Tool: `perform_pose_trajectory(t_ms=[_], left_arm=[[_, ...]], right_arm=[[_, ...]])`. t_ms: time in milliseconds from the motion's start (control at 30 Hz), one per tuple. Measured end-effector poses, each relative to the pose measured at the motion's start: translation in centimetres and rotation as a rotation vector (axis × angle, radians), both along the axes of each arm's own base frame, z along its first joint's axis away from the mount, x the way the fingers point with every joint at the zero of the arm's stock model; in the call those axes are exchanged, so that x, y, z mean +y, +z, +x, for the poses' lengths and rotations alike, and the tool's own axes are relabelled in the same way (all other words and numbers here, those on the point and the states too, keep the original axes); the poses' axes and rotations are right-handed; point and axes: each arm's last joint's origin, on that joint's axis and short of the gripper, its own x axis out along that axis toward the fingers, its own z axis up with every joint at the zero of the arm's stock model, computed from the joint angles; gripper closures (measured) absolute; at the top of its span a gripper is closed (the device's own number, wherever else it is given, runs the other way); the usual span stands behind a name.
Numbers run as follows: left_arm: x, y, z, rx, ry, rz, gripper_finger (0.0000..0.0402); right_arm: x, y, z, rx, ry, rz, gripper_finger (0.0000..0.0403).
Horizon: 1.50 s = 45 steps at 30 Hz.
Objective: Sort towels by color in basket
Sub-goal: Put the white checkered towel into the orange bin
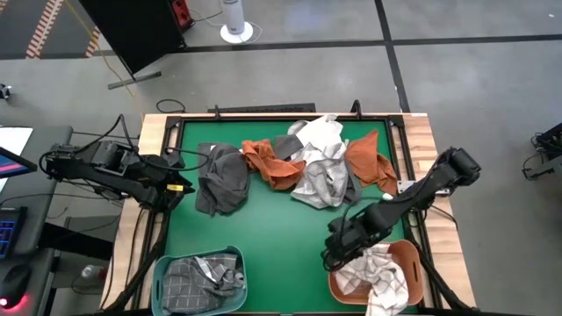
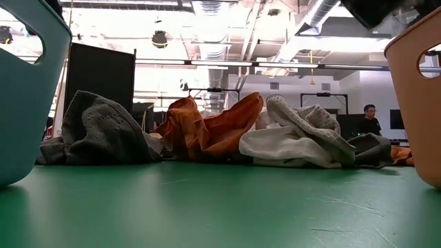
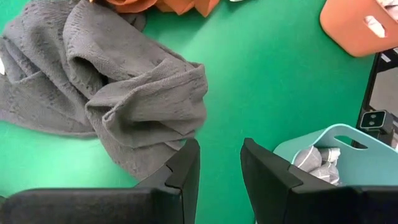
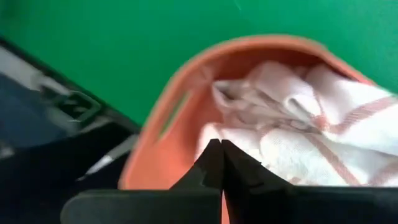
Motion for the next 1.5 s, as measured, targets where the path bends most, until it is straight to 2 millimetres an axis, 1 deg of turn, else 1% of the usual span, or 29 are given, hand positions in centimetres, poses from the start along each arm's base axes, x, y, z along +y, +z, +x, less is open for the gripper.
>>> perform_pose_trajectory(t_ms=[100, 167, 233, 367, 500, 567, 667, 733, 800, 867, 1000, 1067, 1133, 1233, 1333, 1400, 1433, 1500], left_arm=[[0.0, 0.0, 0.0, 0.001, -0.003, -0.003, 0.0291], [0.0, 0.0, 0.0, 0.003, -0.012, 0.001, 0.0291], [0.0, 0.0, 0.0, 0.006, -0.024, 0.010, 0.0291], [0.0, 0.0, -0.1, 0.010, -0.025, 0.012, 0.0291], [0.0, 0.0, 0.0, 0.010, -0.030, 0.017, 0.0291], [0.0, 0.0, -0.1, 0.010, -0.038, 0.023, 0.0291], [0.0, 0.0, 0.0, 0.011, -0.040, 0.025, 0.0291], [0.0, 0.0, -0.1, 0.010, -0.040, 0.025, 0.0291], [0.0, 0.0, 0.0, 0.011, -0.039, 0.026, 0.0291], [0.0, 0.0, 0.0, 0.011, -0.039, 0.026, 0.0291], [0.0, -0.1, -0.1, 0.011, -0.032, 0.019, 0.0291], [0.0, -0.1, -0.1, 0.012, -0.031, 0.018, 0.0291], [0.0, -0.1, -0.1, 0.011, -0.030, 0.018, 0.0291], [0.0, -0.1, -0.1, 0.012, -0.036, 0.023, 0.0291], [0.0, -0.1, -0.1, 0.013, -0.041, 0.027, 0.0291], [0.0, -0.1, -0.1, 0.013, -0.042, 0.028, 0.0291], [0.0, -0.1, -0.1, 0.013, -0.042, 0.028, 0.0291], [0.0, -0.1, -0.1, 0.013, -0.042, 0.028, 0.0291]], right_arm=[[-0.6, 2.6, -1.3, -0.058, 0.005, 0.029, 0.0384], [-0.4, 3.7, -3.0, -0.041, 0.045, 0.041, 0.0384], [0.4, 4.3, -4.5, -0.040, 0.118, 0.054, 0.0375], [3.1, 5.0, -7.1, -0.057, 0.332, 0.137, 0.0333], [5.4, 5.2, -8.9, -0.030, 0.439, 0.222, 0.0267], [6.1, 5.3, -9.3, -0.042, 0.452, 0.243, 0.0224], [6.5, 5.4, -9.4, -0.070, 0.453, 0.255, 0.0160], [6.7, 5.1, -9.2, -0.082, 0.479, 0.243, 0.0126], [7.2, 4.3, -8.8, -0.088, 0.528, 0.213, 0.0107], [7.9, 3.0, -8.3, -0.080, 0.586, 0.174, 0.0103], [9.1, 0.6, -7.6, -0.040, 0.665, 0.113, 0.0121], [9.7, -0.4, -7.6, -0.016, 0.691, 0.093, 0.0140], [10.1, -0.9, -7.5, -0.007, 0.700, 0.088, 0.0169], [10.2, -0.9, -7.4, -0.018, 0.697, 0.099, 0.0233], [10.1, -0.7, -7.1, -0.042, 0.687, 0.113, 0.0313], [9.8, -0.1, -6.9, -0.066, 0.679, 0.128, 0.0364], [9.6, 0.2, -6.9, -0.081, 0.674, 0.137, 0.0375], [9.0, 0.8, -6.8, -0.094, 0.656, 0.142, 0.0375]])
